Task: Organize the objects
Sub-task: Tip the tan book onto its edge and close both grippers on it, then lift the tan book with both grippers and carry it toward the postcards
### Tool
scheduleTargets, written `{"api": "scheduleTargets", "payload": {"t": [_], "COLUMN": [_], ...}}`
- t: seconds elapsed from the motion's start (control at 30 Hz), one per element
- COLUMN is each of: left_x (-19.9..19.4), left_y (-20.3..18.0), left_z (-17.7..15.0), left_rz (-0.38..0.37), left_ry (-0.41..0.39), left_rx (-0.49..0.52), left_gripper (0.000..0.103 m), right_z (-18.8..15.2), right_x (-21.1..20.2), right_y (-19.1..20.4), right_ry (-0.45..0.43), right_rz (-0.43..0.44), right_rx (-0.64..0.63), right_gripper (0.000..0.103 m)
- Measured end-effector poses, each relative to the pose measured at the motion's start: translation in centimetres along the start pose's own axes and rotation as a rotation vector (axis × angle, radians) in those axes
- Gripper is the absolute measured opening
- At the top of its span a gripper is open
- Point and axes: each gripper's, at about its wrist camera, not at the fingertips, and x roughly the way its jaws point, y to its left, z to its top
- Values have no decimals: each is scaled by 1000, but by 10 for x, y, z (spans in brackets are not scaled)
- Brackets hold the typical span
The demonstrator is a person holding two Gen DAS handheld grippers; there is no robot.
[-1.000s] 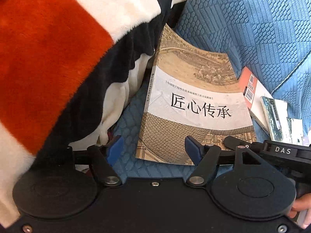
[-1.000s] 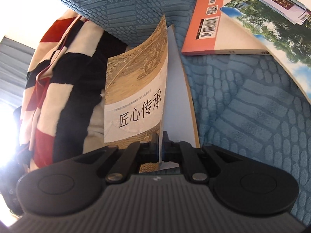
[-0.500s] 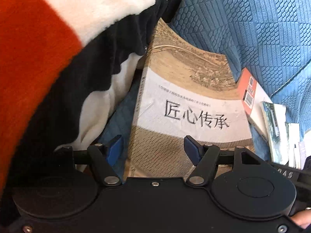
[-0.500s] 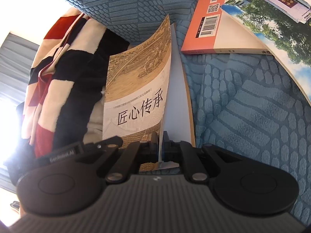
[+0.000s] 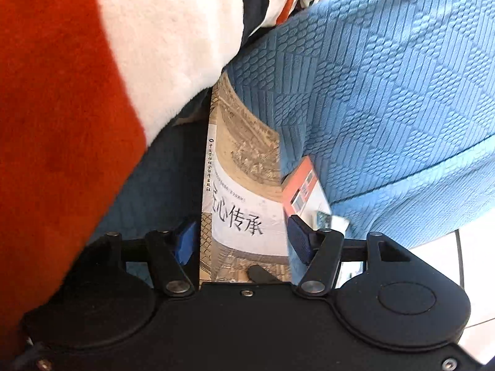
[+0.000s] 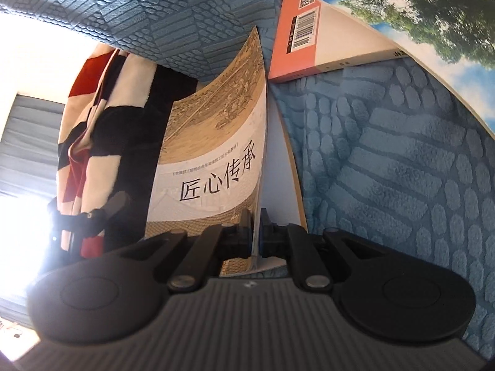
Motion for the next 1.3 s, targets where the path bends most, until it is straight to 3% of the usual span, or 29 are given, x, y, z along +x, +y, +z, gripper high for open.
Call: {"api": "scheduleTargets", "payload": {"t": [0.1, 0.2, 0.27, 0.37, 0.57, 0.7, 0.77, 0.9, 0.97, 1.07, 1.3], "left_x": [9, 22, 27, 28, 21, 8, 8, 7, 5, 1, -5], "left_y": [-3, 0, 2, 2, -6, -19, -24, -28, -27, -26, -20], "left_z": [1, 0, -3, -8, -15, -19, -19, -20, -21, -20, -17], "left_rz": [54, 89, 125, 157, 154, 158, 151, 150, 140, 117, 94], "left_ry": [24, 62, 71, 58, 20, -17, -23, -26, -28, -33, -49], "left_rx": [24, 13, 12, 7, -16, -10, -21, -20, -33, -59, -102], "left_gripper": [51, 36, 19, 7, 6, 6, 6, 6, 6, 6, 6], "right_z": [1, 0, 0, 0, -8, -27, -35, -51, -58, -63, -52], "right_x": [-1, -2, -2, -4, -30, -43, -47, -46, -37, -20, -8], "right_y": [-3, -5, -4, -2, 3, 8, 10, 13, 16, 21, 16], "right_ry": [2, 0, -3, -10, -65, -56, -51, -37, -24, -9, -97], "right_rz": [11, 19, 19, 10, 0, 24, 39, 133, 175, 189, 197], "right_rx": [20, 36, 37, 29, 70, 112, 145, 251, 291, 331, 429], "right_gripper": [7, 8, 8, 9, 12, 13, 29, 42, 54, 57, 63]}}
